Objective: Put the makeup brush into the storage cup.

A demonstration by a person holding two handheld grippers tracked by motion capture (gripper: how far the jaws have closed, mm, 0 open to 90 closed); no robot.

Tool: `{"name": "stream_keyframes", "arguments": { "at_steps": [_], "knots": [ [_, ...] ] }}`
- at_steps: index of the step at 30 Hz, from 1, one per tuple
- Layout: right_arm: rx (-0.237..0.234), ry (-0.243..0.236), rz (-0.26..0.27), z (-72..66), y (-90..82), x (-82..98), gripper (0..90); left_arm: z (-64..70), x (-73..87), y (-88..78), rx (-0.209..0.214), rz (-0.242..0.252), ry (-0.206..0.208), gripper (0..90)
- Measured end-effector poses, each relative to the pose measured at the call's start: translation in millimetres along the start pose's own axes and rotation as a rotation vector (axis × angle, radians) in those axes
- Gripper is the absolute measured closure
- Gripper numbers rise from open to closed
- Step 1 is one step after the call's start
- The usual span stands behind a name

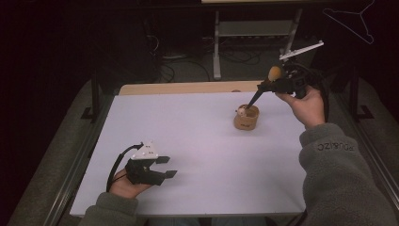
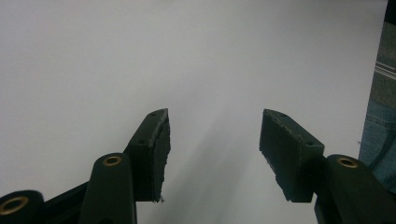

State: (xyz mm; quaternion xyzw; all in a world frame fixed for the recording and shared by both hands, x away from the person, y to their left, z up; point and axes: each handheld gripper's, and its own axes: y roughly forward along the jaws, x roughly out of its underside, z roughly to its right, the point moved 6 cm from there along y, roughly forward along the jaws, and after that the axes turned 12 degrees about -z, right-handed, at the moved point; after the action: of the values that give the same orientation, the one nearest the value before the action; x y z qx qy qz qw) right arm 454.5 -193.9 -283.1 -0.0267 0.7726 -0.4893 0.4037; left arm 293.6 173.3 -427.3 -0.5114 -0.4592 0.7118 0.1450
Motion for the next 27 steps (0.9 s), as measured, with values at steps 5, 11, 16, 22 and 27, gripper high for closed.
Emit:
{"name": "stream_keyframes", "arguments": {
  "at_steps": [5,11,16,22,27],
  "knots": [
    [0.024,0.029,-0.004,9.5,0.4,-0.9,70.6,-1.7,0.5,-1.5,-0.003,0.005,-0.003,42.3],
    [0.050,0.055,-0.005,18.2,4.2,-0.2,70.6,-2.1,0.8,-1.1,-0.003,0.004,-0.002,41.9],
    [0.067,0.066,-0.011,23.6,8.6,-0.4,70.6,-2.0,0.8,-1.1,-0.004,0.003,-0.001,41.6],
    [0.077,0.092,-0.025,27.2,16.5,1.2,70.6,-2.2,1.0,-1.5,-0.001,0.008,-0.012,41.3],
    [0.086,0.096,-0.027,31.8,21.0,3.5,70.6,-1.9,1.0,-1.4,0.002,0.009,-0.017,41.1]
  ]
}}
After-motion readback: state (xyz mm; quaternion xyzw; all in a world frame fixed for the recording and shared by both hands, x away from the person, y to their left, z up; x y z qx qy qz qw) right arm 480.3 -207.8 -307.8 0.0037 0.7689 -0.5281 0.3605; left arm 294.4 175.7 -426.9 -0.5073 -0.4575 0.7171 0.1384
